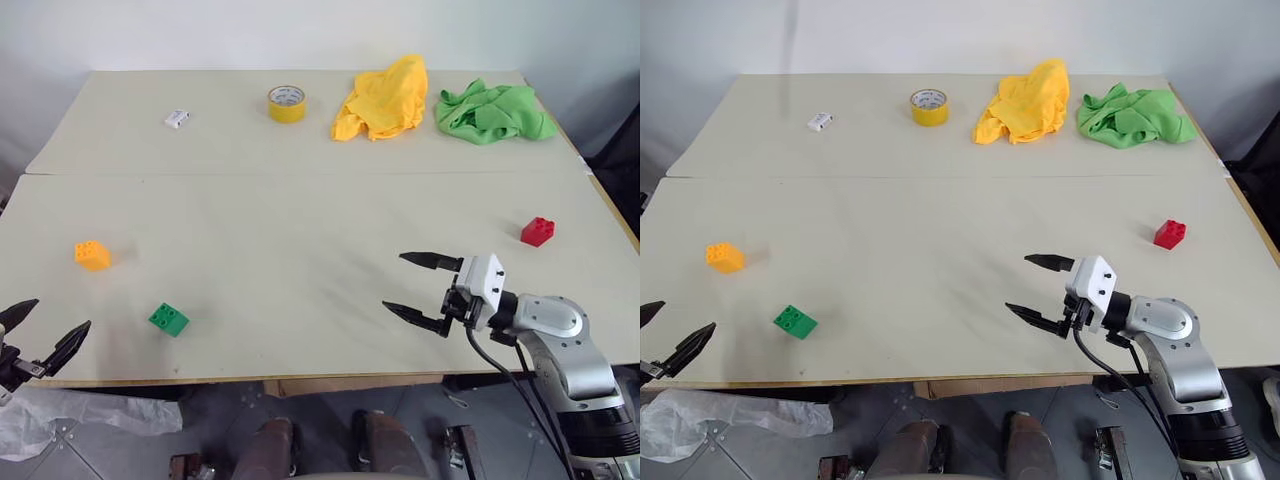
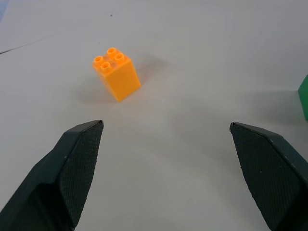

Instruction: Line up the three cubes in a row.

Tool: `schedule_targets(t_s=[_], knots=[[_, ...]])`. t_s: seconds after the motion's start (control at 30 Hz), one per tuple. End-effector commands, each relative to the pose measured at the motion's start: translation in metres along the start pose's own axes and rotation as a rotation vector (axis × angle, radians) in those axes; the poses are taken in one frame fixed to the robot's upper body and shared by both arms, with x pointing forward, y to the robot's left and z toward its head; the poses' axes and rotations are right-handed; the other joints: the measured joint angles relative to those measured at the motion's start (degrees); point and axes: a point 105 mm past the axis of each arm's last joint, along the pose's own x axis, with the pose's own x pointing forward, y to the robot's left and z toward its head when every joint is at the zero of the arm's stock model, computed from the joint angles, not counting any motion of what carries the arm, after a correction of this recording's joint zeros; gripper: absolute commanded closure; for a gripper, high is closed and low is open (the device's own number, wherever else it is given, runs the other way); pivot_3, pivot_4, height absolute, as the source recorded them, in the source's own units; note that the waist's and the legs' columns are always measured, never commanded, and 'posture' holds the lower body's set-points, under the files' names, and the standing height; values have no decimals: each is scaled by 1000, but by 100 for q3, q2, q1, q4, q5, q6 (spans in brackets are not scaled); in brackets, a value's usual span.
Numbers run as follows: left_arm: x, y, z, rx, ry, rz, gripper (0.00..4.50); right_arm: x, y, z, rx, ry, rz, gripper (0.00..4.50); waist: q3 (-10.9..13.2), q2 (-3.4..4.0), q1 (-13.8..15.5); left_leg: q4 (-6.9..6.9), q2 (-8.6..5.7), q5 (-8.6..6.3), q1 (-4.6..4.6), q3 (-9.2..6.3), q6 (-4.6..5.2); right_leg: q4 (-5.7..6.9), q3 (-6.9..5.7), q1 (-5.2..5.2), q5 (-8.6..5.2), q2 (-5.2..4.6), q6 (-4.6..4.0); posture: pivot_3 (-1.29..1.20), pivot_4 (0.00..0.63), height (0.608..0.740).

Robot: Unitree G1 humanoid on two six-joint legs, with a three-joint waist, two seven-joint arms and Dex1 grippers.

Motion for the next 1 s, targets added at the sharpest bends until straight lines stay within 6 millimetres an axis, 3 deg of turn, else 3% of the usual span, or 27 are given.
schedule_targets(t_s=[0.03, 0.13, 0.2, 0.3, 0.47, 0.6, 0.73, 0.87, 0.93, 1.0], knots=[[-2, 8, 14, 39, -42, 32, 26, 1, 0, 9, -24, -33, -12, 0, 0, 0, 0, 0, 0, 0, 0, 0, 0, 0, 0, 0, 0, 0, 0, 0, 150, 740], [-1, 2, 40, 14, -124, 5, 26, -3, -4, 11, -9, -45, -38, 0, 0, -1, -1, 0, 0, 0, 0, 0, 0, 1, 0, 0, 0, 0, 0, 0, 150, 740], [4, -13, 64, 1, -194, -68, 26, -5, -6, 15, 8, -66, -63, 0, -1, -4, 16, 0, 0, 0, -2, -3, 0, 1, 1, 1, 0, 0, 0, 0, 150, 740], [27, -53, 102, 53, -291, -267, 26, -9, -9, 18, 24, -79, -104, 0, -1, -3, 56, 3, -3, 0, -1, -9, 1, -1, 2, 7, 0, -3, 0, 0, 150, 740], [75, -127, 123, 159, -291, -658, 26, -28, -41, 30, 15, -117, -335, 0, -7, 22, 114, 8, -10, 7, 6, -6, -6, 4, 7, 5, 0, -3, 1, 0, 150, 740], [104, -165, 144, 118, -353, -813, 26, -78, -64, 29, -19, -45, -535, 0, -8, 31, 144, 7, -17, 10, 0, -6, -4, 41, 3, -8, 1, 3, 2, 0, 150, 740], [120, -186, 158, 65, -380, -881, 26, -136, -74, 21, -15, 37, -758, 0, -8, 31, 155, 7, -24, 10, -6, -4, 0, 48, 1, -13, 1, 7, 2, 0, 150, 740], [141, -210, 155, 41, -362, -925, 26, -212, -73, -8, 58, 173, -1086, 0, -8, 31, 151, 8, -24, 12, -3, 8, 3, 46, 4, -8, 1, 13, 3, 0, 150, 740], [150, -219, 154, 62, -354, -921, 26, -237, -65, -31, 107, 312, -1149, 0, -8, 31, 154, 8, -25, 15, 1, 15, 5, 44, 8, -5, 2, 21, 6, 0, 150, 740], [154, -225, 157, 85, -359, -924, 26, -246, -65, -45, 146, 428, -1164, 0, -8, 31, 151, 9, -24, 20, 2, 18, 4, 42, 12, -2, 4, 21, 8, 0, 150, 740]])
